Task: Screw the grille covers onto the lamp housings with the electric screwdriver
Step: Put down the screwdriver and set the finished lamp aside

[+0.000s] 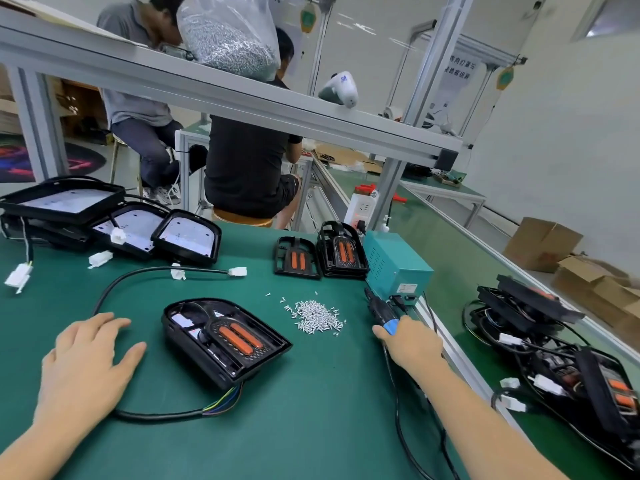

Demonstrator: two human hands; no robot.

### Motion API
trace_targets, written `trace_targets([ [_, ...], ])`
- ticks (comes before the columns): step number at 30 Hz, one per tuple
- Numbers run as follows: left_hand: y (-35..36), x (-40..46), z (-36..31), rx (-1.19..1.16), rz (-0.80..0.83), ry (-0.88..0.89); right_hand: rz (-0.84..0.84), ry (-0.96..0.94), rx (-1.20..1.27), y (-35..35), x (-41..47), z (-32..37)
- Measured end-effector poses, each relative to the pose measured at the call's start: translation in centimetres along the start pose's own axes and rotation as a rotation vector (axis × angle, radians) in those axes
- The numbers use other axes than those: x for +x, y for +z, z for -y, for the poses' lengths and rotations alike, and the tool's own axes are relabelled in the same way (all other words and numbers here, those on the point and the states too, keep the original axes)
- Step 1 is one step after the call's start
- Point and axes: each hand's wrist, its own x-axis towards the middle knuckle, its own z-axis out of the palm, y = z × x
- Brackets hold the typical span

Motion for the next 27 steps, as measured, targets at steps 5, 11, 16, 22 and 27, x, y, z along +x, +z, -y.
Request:
trace_targets([
  [5, -1.1, -0.7, -1.3, -0.012, -0.003, -0.036, -0.09, -0.029, -0.25, -0.3, -0.1, 0.5],
  [11, -1.8, -1.3, -2.1, -0.018, 0.009, -0.04, -0.093, 0.009, -0.209, 0.2, 0.0, 0.0],
  [16, -2.0, -1.3, -2.1, -0.013, 0.017, -0.033, -0.086, -0.033, -0.061, 1.0, -0.4, -1.1],
  [22, -2.0, -1.3, -2.1, -0.025, 0.013, -0.031, -0.047, -0.017, 0.065, 1.3, -0.9, -1.7],
  [27, -1.8, -1.3, -1.8, -0.009, 0.012, -0.03, -0.39, -0.097, 0.04, -0.4, -3.5, 1.4],
])
